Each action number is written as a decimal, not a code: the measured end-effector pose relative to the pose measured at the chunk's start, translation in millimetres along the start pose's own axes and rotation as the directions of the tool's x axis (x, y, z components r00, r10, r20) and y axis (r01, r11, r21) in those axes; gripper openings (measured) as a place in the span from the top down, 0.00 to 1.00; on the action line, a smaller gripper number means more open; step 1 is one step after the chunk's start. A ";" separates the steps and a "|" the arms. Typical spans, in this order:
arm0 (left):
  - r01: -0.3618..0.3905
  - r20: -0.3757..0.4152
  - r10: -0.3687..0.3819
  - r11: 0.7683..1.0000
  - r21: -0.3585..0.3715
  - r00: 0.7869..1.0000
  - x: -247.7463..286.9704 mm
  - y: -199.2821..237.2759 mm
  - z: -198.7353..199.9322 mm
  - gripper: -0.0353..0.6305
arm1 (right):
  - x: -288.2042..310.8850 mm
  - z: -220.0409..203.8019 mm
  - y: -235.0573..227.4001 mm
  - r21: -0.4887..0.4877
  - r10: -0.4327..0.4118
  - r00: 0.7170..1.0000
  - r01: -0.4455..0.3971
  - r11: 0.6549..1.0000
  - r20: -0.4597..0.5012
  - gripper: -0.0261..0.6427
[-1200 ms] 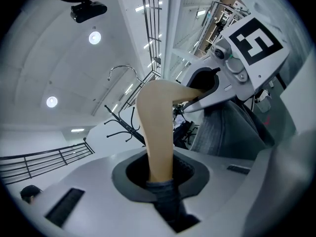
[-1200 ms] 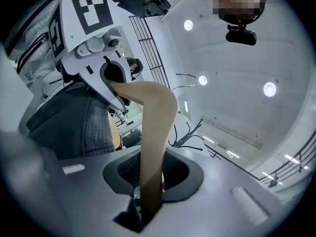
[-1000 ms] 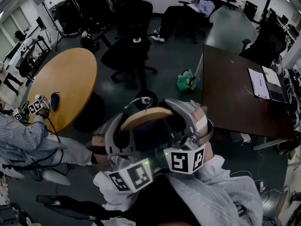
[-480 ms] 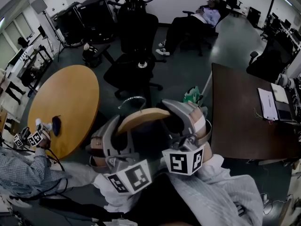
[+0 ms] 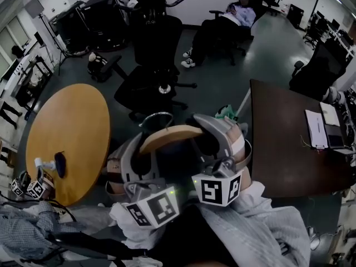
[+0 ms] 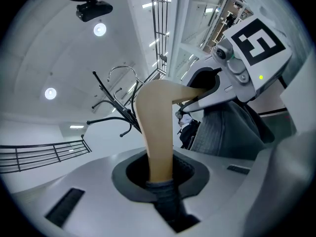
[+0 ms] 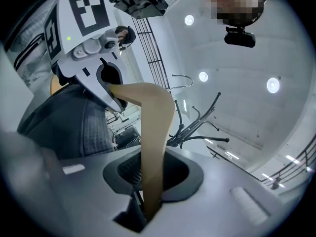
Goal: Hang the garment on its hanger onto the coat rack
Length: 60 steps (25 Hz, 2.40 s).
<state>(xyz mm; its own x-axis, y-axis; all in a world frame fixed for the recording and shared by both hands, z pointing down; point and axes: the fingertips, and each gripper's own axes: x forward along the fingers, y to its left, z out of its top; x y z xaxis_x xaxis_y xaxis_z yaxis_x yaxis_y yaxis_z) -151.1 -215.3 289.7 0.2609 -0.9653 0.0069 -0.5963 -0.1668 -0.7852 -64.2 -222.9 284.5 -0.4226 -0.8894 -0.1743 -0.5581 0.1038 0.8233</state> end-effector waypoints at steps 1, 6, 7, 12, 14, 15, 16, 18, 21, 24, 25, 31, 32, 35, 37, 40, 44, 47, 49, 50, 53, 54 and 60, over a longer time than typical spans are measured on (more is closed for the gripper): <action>0.007 0.009 -0.007 1.000 0.000 1.000 10.2 1.6 -2.4 0.87 | 8.6 -4.5 -0.8 -0.003 -0.007 1.000 0.007 1.000 -0.010 0.85; 0.050 0.072 -0.051 0.999 0.008 0.996 65.4 17.5 -14.0 0.87 | 57.2 -22.4 -8.1 -0.013 -0.056 0.996 0.056 0.998 -0.063 0.85; 0.056 0.086 -0.057 0.998 0.011 0.995 76.1 21.5 -15.9 0.87 | 66.9 -25.1 -9.9 -0.016 -0.068 0.995 0.067 0.998 -0.072 0.85; 0.060 0.163 -0.065 0.998 0.037 0.984 121.6 41.7 -22.5 0.87 | 109.3 -34.8 -20.4 -0.053 -0.161 0.981 0.156 0.986 -0.110 0.85; 0.069 0.192 -0.077 0.997 0.046 0.978 135.4 48.8 -25.0 0.87 | 122.9 -36.4 -23.4 -0.061 -0.191 0.974 0.185 0.981 -0.123 0.85; 0.075 0.208 -0.084 0.996 0.050 0.975 141.3 52.0 -25.9 0.87 | 128.9 -36.0 -24.8 -0.064 -0.205 0.971 0.198 0.978 -0.124 0.85; 0.078 0.221 -0.088 0.995 0.053 0.971 146.8 55.2 -26.7 0.87 | 134.6 -35.3 -26.2 -0.068 -0.218 0.968 0.211 0.975 -0.123 0.85; 0.081 0.237 -0.092 0.995 0.057 0.967 158.3 61.2 -28.0 0.87 | 145.5 -36.4 -29.5 -0.075 -0.237 0.963 0.228 0.971 -0.130 0.85; 0.090 0.252 -0.101 0.994 0.054 0.962 176.1 67.5 -26.4 0.87 | 159.9 -42.4 -37.6 -0.087 -0.248 0.956 0.237 0.968 -0.154 0.85; 0.101 0.266 -0.109 0.994 0.046 0.958 190.4 69.9 -23.0 0.87 | 169.0 -48.7 -45.4 -0.097 -0.262 0.951 0.249 0.964 -0.166 0.85; 0.104 0.269 -0.112 0.994 0.043 0.957 194.7 69.7 -21.5 0.87 | 171.4 -50.8 -48.2 -0.101 -0.264 0.950 0.250 0.963 -0.167 0.85; 0.136 0.288 -0.137 0.990 0.025 0.948 224.5 73.9 -11.2 0.87 | 190.8 -63.9 -67.7 -0.130 -0.273 0.945 0.252 0.959 -0.178 0.85; 0.136 0.289 -0.136 0.990 0.022 0.948 229.0 75.4 -10.1 0.87 | 194.3 -65.7 -70.4 -0.134 -0.274 0.945 0.252 0.958 -0.179 0.85; 0.129 0.291 -0.128 0.992 0.014 0.948 241.7 76.7 -5.6 0.87 | 203.9 -71.1 -78.7 -0.143 -0.272 0.948 0.251 0.957 -0.162 0.85; 0.128 0.289 -0.125 0.992 0.009 0.949 249.9 73.9 -3.8 0.87 | 207.6 -79.8 -81.6 -0.148 -0.267 0.950 0.244 0.959 -0.164 0.85; 0.128 0.269 -0.123 0.992 -0.002 0.955 264.6 72.6 -7.8 0.87 | 220.3 -90.9 -81.9 -0.145 -0.249 0.955 0.226 0.963 -0.164 0.85; 0.129 0.231 -0.124 0.992 -0.007 0.965 283.9 74.2 -18.4 0.87 | 242.3 -101.8 -78.1 -0.120 -0.215 0.965 0.198 0.973 -0.153 0.85; 0.133 0.210 -0.130 0.991 0.001 0.969 295.4 68.5 -25.6 0.87 | 252.1 -114.0 -71.5 -0.094 -0.190 0.969 0.177 0.980 -0.156 0.84; 0.136 0.191 -0.134 0.991 0.004 0.972 303.0 67.9 -32.9 0.87 | 261.5 -119.4 -66.0 -0.073 -0.170 0.973 0.160 0.984 -0.157 0.84; 0.137 0.180 -0.135 0.991 0.004 0.974 306.9 68.1 -36.6 0.87 | 266.7 -121.5 -63.6 -0.063 -0.160 0.975 0.152 0.986 -0.156 0.84; 0.142 0.156 -0.142 0.990 0.011 0.977 316.3 64.1 -43.8 0.87 | 277.0 -129.3 -57.2 -0.044 -0.136 0.979 0.131 0.990 -0.149 0.84; 0.147 0.149 -0.147 0.989 0.015 0.978 318.2 61.5 -45.4 0.87 | 278.4 -132.1 -54.7 -0.037 -0.128 0.981 0.124 0.992 -0.147 0.84; 0.143 0.141 -0.144 0.990 0.020 0.979 324.2 58.7 -52.8 0.87 | 286.1 -135.3 -46.7 -0.018 -0.108 0.987 0.107 0.994 -0.122 0.84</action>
<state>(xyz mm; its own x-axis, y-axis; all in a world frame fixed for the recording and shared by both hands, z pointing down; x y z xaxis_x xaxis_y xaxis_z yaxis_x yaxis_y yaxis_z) -141.6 -548.6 278.5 0.4483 -0.8933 0.0332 -0.5373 -0.2990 -0.7886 -62.4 -542.5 269.2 -0.2694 -0.9431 -0.1950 -0.5868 0.0002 0.8098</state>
